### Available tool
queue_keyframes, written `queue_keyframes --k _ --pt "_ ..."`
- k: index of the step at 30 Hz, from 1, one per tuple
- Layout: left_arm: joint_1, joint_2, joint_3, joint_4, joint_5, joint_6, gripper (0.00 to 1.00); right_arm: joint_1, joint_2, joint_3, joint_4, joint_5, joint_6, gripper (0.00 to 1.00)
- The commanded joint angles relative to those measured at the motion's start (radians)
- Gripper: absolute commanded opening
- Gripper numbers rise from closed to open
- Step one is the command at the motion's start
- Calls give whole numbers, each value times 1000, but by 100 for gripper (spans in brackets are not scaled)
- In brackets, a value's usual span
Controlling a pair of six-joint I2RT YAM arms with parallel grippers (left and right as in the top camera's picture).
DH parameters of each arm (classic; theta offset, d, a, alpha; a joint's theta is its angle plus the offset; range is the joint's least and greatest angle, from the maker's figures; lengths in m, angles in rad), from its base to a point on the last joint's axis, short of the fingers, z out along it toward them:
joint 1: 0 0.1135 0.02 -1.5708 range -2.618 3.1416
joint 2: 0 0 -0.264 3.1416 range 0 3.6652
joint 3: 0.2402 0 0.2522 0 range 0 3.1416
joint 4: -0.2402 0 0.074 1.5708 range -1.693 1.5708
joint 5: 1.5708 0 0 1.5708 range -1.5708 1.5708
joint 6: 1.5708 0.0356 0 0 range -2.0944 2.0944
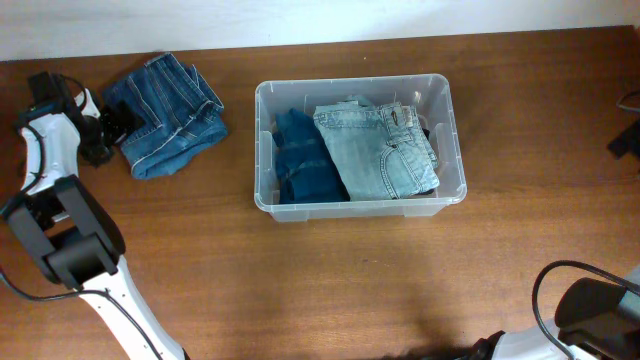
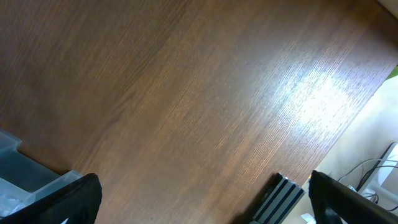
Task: Pack container
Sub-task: 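Grasp the folded dark-blue jeans edge with the left gripper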
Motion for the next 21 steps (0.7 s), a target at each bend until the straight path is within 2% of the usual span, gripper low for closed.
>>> queue_keyframes --k 1,12,15,21 --pt "2 34 13 11 44 8 99 -2 4 -3 3 5 13 99" --pt "2 114 12 48 203 9 100 -2 4 -3 3 5 13 98" --pt "2 124 12 48 236 9 96 -2 4 -3 3 5 13 98" --pt "2 126 11 23 243 9 46 -2 4 -3 3 5 13 99"
